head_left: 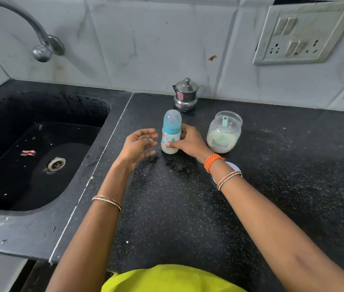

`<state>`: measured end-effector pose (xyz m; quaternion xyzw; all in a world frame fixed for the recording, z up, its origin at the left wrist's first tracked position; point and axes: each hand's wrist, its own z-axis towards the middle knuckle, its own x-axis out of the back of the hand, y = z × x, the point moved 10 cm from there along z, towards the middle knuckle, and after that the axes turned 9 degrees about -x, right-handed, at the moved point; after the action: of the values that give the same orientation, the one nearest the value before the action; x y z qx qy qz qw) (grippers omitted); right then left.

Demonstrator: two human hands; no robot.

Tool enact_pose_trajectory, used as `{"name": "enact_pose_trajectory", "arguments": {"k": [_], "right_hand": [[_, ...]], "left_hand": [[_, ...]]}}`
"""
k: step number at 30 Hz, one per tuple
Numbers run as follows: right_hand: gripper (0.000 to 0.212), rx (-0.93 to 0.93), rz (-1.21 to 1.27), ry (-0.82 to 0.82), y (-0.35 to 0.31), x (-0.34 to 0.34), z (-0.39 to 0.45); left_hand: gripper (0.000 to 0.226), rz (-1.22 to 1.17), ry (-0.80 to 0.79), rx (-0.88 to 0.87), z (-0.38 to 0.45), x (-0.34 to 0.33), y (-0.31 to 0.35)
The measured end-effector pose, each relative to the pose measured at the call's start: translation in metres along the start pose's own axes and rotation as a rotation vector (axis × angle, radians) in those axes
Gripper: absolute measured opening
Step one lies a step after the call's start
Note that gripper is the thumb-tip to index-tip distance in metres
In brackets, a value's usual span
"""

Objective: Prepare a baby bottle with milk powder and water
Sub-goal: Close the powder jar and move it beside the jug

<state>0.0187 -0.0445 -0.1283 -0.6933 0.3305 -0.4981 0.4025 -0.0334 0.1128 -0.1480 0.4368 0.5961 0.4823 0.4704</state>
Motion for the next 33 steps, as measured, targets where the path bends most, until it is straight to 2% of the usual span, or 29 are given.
{"name": "enact_pose_trajectory", "arguments": {"k": [3,5,7,10,13,14,17,19,22,24,26,29,33], "right_hand": [[0.057,0.003,-0.045,-0.077,0.002,-0.009,-0.008],[0.058,-0.018,-0.098,-0.047,0.010,-0.002,-0.018],[0.050,-0.033,-0.144,0.050,0.021,0.017,-0.033],[0.025,0.001,-0.108,0.251,0.034,0.057,-0.070],[0.019,0.036,-0.193,0.407,0.046,0.093,-0.104],[0.027,0.026,-0.303,0.431,0.051,0.100,-0.111],[0.080,-0.102,-0.645,0.391,0.076,0.103,-0.121],[0.101,-0.146,-0.719,0.344,0.086,0.097,-0.124],[0.103,-0.140,-0.636,0.363,0.090,0.101,-0.126],[0.105,-0.130,-0.511,0.420,0.087,0.125,-0.125],[0.111,-0.105,-0.488,0.431,0.076,0.153,-0.116],[0.119,-0.060,-0.667,0.356,0.050,0.179,-0.093],[0.119,0.038,-0.819,0.304,0.011,0.191,-0.067]], "left_hand": [[0.022,-0.011,0.037,0.038,-0.006,-0.003,-0.007],[0.016,-0.027,0.038,0.081,-0.014,-0.009,-0.013],[0.014,-0.031,0.025,0.132,-0.023,-0.018,-0.020],[0.014,-0.030,0.023,0.197,-0.036,-0.033,-0.029],[0.014,-0.027,0.010,0.234,-0.049,-0.054,-0.035],[0.014,-0.021,0.004,0.239,-0.052,-0.061,-0.036],[0.014,-0.004,-0.020,0.239,-0.061,-0.080,-0.039],[0.012,0.021,-0.035,0.230,-0.066,-0.090,-0.040],[0.013,0.050,-0.064,0.171,-0.066,-0.101,-0.034],[0.017,0.097,-0.078,0.089,-0.060,-0.109,-0.024],[0.026,0.186,-0.088,0.001,-0.049,-0.119,-0.013],[0.055,0.359,-0.129,-0.101,-0.030,-0.142,-0.002],[0.099,0.514,-0.194,-0.218,0.000,-0.179,0.005]]}}
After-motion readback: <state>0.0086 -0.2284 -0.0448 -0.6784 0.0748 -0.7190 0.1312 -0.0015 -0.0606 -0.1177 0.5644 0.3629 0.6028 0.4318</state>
